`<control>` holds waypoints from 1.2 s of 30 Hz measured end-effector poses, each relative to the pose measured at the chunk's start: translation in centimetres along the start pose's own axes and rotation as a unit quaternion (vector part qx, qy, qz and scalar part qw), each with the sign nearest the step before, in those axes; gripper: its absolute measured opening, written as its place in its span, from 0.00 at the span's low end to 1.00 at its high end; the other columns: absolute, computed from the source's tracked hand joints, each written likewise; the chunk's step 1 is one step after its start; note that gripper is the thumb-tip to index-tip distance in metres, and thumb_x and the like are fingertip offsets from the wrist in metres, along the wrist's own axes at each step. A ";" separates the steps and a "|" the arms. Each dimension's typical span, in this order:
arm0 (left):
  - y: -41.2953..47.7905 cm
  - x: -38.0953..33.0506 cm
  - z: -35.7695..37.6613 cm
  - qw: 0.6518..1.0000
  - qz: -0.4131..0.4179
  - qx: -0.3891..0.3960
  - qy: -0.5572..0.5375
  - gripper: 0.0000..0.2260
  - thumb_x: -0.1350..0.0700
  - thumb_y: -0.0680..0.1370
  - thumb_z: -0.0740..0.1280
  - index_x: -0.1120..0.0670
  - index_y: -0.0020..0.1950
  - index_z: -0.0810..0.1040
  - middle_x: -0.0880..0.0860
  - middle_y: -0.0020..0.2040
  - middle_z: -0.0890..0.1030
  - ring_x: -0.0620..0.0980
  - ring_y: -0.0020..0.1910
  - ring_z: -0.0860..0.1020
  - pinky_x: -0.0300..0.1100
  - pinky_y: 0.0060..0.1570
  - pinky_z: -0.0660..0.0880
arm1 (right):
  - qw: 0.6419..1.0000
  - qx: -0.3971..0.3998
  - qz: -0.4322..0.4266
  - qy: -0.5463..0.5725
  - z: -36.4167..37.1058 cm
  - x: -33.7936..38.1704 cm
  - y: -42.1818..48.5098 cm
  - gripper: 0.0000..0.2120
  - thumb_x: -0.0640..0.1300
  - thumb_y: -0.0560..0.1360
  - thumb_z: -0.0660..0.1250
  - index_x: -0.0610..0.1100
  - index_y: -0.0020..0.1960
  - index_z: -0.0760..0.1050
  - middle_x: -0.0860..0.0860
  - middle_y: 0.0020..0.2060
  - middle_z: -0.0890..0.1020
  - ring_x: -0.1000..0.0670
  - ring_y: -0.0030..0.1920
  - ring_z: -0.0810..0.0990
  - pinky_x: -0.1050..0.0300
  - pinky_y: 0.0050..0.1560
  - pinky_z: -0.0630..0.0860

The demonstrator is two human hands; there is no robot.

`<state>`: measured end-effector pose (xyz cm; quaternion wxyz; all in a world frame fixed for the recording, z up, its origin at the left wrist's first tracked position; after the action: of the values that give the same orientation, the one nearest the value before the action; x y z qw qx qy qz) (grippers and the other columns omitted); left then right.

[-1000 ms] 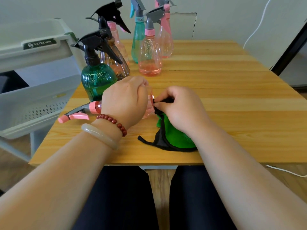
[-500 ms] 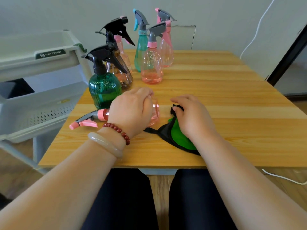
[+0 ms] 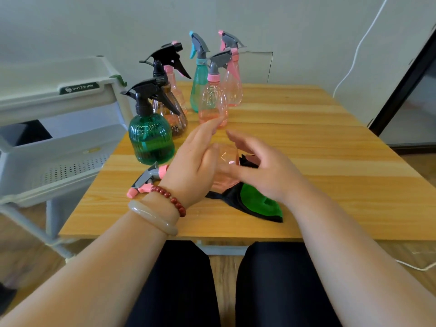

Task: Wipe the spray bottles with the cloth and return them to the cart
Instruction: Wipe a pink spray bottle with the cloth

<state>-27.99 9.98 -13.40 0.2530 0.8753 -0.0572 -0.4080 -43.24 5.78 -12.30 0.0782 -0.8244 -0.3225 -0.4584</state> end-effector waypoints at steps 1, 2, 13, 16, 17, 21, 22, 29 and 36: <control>-0.2 -0.2 -0.3 1.000 -0.006 -0.020 -0.006 0.23 0.56 0.79 0.52 0.50 0.74 0.67 0.45 0.69 0.71 0.39 0.69 0.68 0.30 0.66 0.64 | 0.999 0.017 0.002 -0.040 0.4 -0.1 0.2 0.40 0.63 0.67 0.72 0.60 0.76 0.61 0.60 0.71 0.70 0.60 0.69 0.68 0.67 0.64 0.67; -0.4 -0.3 -0.6 0.999 -0.012 -0.035 0.000 0.22 0.56 0.79 0.53 0.51 0.74 0.68 0.46 0.68 0.72 0.39 0.68 0.68 0.31 0.65 0.64 | 0.997 0.025 0.002 -0.077 0.8 -0.3 0.4 0.42 0.60 0.67 0.75 0.59 0.76 0.60 0.58 0.70 0.71 0.56 0.67 0.70 0.69 0.59 0.68; -2.5 2.2 -5.1 0.944 -0.206 0.029 0.258 0.19 0.49 0.81 0.59 0.51 0.72 0.70 0.53 0.68 0.72 0.57 0.67 0.69 0.53 0.64 0.71 | 0.989 -0.084 -0.054 -0.106 -0.1 -2.1 -0.3 0.39 0.49 0.65 0.80 0.60 0.71 0.66 0.65 0.64 0.68 0.65 0.63 0.66 0.75 0.61 0.59; -2.5 2.8 -5.4 0.952 -0.244 0.021 0.186 0.18 0.49 0.81 0.61 0.49 0.71 0.70 0.52 0.57 0.75 0.51 0.50 0.76 0.44 0.45 0.76 | 0.988 -0.115 -0.063 -0.079 -0.6 -2.2 -0.6 0.38 0.47 0.66 0.79 0.62 0.69 0.65 0.68 0.62 0.67 0.68 0.61 0.66 0.80 0.59 0.59; -2.5 2.9 -5.3 0.957 -0.249 0.007 0.152 0.18 0.49 0.81 0.62 0.49 0.70 0.70 0.50 0.54 0.76 0.48 0.44 0.76 0.40 0.38 0.73 | 0.988 -0.120 -0.067 -0.077 -0.7 -2.3 -0.5 0.38 0.47 0.66 0.79 0.62 0.69 0.65 0.69 0.62 0.67 0.70 0.61 0.66 0.81 0.59 0.59; -2.4 2.5 -5.5 0.966 -0.225 -0.114 0.047 0.15 0.53 0.80 0.67 0.46 0.66 0.73 0.46 0.50 0.79 0.39 0.41 0.77 0.30 0.33 0.69 | 0.989 -0.117 -0.051 -0.069 -0.5 -2.9 -0.2 0.37 0.48 0.67 0.80 0.61 0.69 0.65 0.65 0.56 0.70 0.60 0.60 0.72 0.73 0.57 0.66; -2.4 2.1 -5.6 0.967 -0.214 -0.138 0.031 0.13 0.55 0.79 0.68 0.45 0.63 0.75 0.43 0.48 0.78 0.38 0.39 0.77 0.27 0.32 0.69 | 0.990 -0.110 -0.041 -0.077 -0.4 -3.0 -0.2 0.37 0.48 0.67 0.79 0.61 0.69 0.63 0.62 0.54 0.71 0.60 0.55 0.74 0.75 0.52 0.67; 0.4 -2.7 -6.7 0.989 -0.057 -0.135 -0.027 0.18 0.62 0.77 0.70 0.45 0.62 0.75 0.38 0.50 0.80 0.38 0.45 0.81 0.29 0.45 0.77 | 0.993 -0.061 -0.028 -0.098 0.4 -2.2 0.7 0.49 0.49 0.65 0.81 0.65 0.75 0.54 0.63 0.62 0.66 0.58 0.62 0.71 0.57 0.62 0.70; 3.4 -3.0 -4.6 0.968 -0.076 -0.144 -0.191 0.32 0.57 0.75 0.74 0.46 0.74 0.61 0.46 0.54 0.81 0.40 0.47 0.82 0.35 0.47 0.80 | 0.986 -0.166 0.013 0.006 1.0 -1.9 1.7 0.34 0.50 0.65 0.81 0.59 0.65 0.67 0.63 0.51 0.78 0.62 0.46 0.79 0.64 0.45 0.72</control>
<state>-26.23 9.75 -7.16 0.3288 0.7374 0.0219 -0.5895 -42.23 4.03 -14.07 -0.0522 -0.8269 -0.2309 -0.5100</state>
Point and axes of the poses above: each hand's wrist, its own y-axis towards the middle knuckle, its own z-axis out of the palm, x = y × z, the point moved 2 cm from there along y, towards the middle knuckle
